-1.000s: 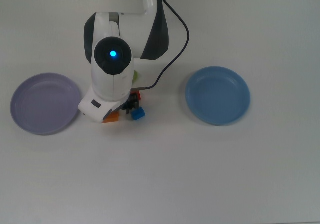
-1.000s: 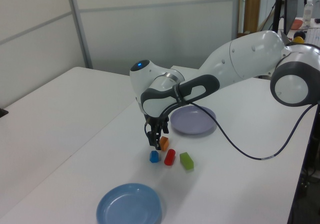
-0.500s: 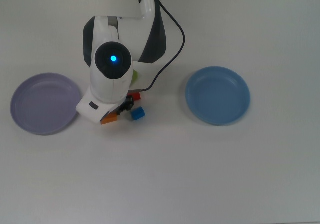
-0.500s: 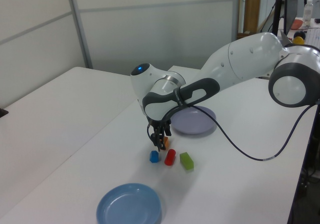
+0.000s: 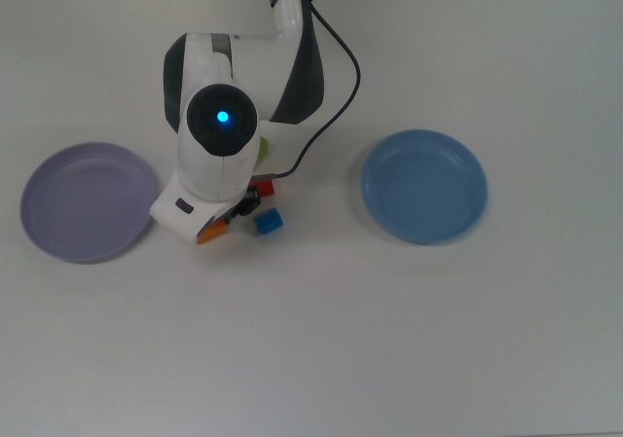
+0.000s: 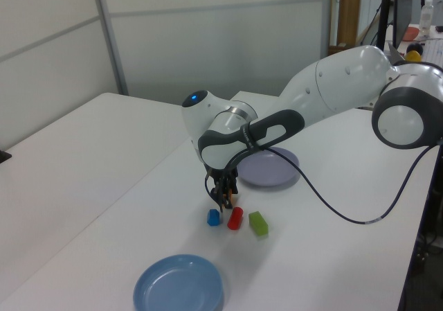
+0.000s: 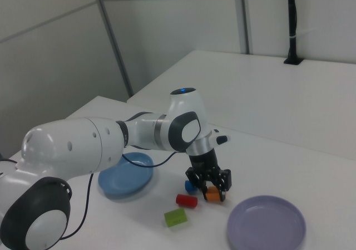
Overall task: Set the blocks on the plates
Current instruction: 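Carry the orange block to the light blue plate and release it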
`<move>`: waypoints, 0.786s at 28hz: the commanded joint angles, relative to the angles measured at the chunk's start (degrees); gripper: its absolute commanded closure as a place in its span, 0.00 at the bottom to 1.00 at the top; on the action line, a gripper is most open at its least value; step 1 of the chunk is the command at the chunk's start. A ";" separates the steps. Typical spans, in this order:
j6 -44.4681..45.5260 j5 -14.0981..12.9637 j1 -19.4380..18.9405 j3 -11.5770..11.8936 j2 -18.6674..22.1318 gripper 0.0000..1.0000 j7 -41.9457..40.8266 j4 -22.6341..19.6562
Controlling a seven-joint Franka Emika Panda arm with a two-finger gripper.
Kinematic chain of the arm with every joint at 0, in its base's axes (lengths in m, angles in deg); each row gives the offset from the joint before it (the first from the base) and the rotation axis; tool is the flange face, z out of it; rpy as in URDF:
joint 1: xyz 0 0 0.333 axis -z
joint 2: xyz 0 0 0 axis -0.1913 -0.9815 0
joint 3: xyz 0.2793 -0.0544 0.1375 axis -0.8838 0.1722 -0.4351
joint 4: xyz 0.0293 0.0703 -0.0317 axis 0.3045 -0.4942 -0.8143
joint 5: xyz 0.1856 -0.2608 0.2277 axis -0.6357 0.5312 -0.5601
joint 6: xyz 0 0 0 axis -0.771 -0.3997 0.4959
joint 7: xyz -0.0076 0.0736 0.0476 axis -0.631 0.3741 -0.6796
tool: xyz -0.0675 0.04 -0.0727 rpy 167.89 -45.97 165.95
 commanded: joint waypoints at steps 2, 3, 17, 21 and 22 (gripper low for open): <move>-1.53 0.29 -0.26 0.36 1.77 1.00 1.56 -0.99; -1.36 0.11 -0.26 0.27 2.29 1.00 1.56 -0.91; 0.49 -4.37 -5.44 -3.07 7.22 1.00 2.53 0.15; 0.58 -4.55 -9.66 -2.98 6.87 1.00 5.16 -0.11; 0.58 -4.55 -10.62 -2.98 6.78 1.00 5.60 -0.20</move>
